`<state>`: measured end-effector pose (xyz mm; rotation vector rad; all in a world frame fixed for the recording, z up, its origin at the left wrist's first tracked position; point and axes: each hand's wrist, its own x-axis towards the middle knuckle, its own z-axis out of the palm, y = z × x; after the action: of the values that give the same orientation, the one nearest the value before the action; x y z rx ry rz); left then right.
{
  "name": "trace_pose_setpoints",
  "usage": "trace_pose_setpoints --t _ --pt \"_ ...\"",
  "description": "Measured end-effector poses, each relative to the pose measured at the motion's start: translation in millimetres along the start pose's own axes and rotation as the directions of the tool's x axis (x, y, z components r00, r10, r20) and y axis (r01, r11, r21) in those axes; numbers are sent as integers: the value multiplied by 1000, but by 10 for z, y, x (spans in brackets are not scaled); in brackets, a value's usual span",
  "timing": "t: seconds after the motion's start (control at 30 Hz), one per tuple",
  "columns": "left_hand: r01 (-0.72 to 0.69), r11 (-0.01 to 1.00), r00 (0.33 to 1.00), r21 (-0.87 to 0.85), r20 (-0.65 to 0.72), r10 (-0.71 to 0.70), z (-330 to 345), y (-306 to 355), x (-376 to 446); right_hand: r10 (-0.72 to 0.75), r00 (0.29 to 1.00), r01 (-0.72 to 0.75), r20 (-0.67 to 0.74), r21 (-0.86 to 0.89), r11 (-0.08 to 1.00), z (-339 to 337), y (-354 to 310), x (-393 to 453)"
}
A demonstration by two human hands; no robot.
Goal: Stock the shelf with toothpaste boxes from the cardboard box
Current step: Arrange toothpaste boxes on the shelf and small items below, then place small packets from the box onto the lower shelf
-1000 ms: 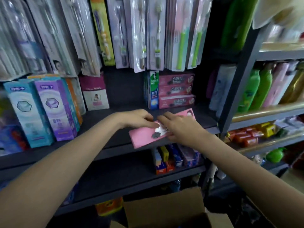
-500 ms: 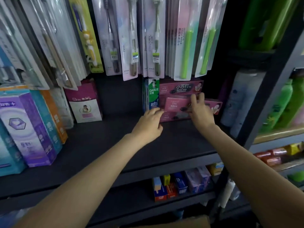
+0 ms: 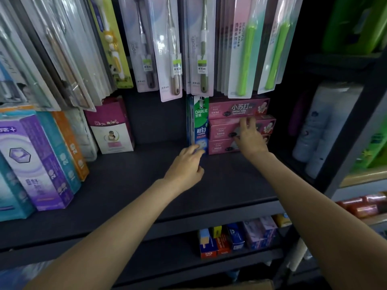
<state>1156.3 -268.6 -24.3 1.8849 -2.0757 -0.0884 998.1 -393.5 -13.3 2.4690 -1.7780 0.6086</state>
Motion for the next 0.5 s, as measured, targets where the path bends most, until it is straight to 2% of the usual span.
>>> trace_pose_setpoints --t 0.17,0.27,0.37,0.4,0.47,0.5 --pt "-22 1000 998 -20 -58 21 48 11 -133 -29 999 25 30 123 992 -8 19 -142" --pt "-40 993 984 -115 -177 19 49 108 -369 -126 979 159 -158 218 963 -45 -87 -445" --pt "-189 974 912 -129 -390 125 101 145 -853 -302 880 412 -367 274 869 -102 -324 -1086" --pt "-235 963 894 -130 -419 162 188 142 -1092 -347 848 478 -400 296 827 -108 -405 -1371" --pt "-286 946 911 -155 -350 218 495 103 -1627 -474 796 595 -377 343 726 -11 -506 -1954" --pt "-291 943 928 -165 -290 235 701 52 -1886 -550 772 635 -317 360 683 118 -517 -2226"
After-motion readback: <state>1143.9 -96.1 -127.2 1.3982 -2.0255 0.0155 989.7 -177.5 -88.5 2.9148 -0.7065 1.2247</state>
